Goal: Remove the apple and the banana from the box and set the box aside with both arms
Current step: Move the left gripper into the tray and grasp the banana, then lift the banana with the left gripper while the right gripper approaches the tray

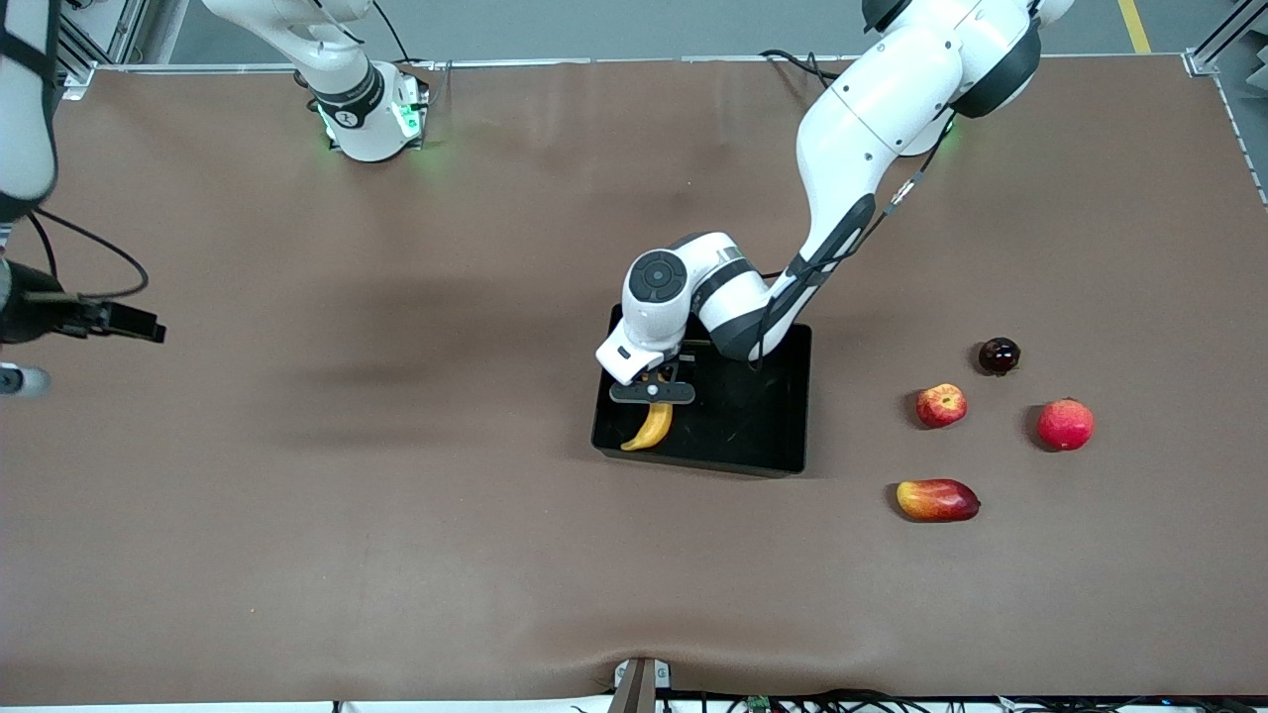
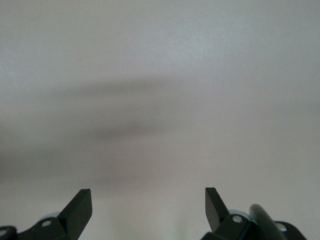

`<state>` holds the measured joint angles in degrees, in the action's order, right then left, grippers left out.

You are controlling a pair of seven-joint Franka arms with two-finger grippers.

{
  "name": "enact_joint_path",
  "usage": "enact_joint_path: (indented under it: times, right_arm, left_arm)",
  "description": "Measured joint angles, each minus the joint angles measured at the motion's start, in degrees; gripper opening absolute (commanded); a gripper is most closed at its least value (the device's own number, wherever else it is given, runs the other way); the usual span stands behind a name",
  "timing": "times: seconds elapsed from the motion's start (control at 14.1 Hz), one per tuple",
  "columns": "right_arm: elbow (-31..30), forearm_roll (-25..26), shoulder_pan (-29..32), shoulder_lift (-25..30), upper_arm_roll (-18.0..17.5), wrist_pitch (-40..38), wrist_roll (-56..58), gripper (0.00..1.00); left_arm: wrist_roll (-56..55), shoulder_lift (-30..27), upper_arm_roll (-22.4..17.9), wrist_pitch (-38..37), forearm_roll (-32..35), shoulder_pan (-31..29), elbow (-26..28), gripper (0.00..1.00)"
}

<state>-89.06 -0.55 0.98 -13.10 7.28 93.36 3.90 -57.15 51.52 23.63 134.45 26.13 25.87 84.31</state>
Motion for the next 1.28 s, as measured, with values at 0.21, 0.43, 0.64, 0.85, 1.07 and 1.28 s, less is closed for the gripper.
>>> enact_joint_path:
  times: [0.21,0.43,0.64,0.85,1.07,1.28]
  right_arm:
    - [0.02,-0.04,1.23,-3.28,0.03,3.67,-0.02,1.0]
    - [0.08,-0.7,2.49,-4.71,0.01,4.81,-0.32,1.0]
    - [0.45,-2.51,1.54,-4.69,-0.92,4.63,-5.69,1.0]
    - [1.3,-3.09,-2.67,-4.69,-1.4,4.41,-13.0,1.0]
    - [1.58,-3.9,-8.72,-4.71,-1.68,4.2,-21.15,1.0]
    - [1.43,-8.78,-15.03,-5.91,-1.85,4.77,-27.86,1.0]
  left_arm:
    - [0.06,-0.55,-0.23,-0.31,0.14,-0.14,-1.1,0.0]
    - [0.62,-3.52,-0.44,-4.0,0.21,-0.76,-2.58,0.0]
    - [2.8,-9.36,-0.43,-11.83,0.21,-1.6,-3.57,0.0]
    - [10.15,-15.76,-0.43,-19.68,-1.22,-4.06,-3.71,0.0]
    - [17.58,-20.54,-0.48,-23.83,-4.3,-8.92,-3.68,0.0]
    - [22.96,-23.26,-0.56,-25.86,-6.69,-15.37,-3.46,0.0]
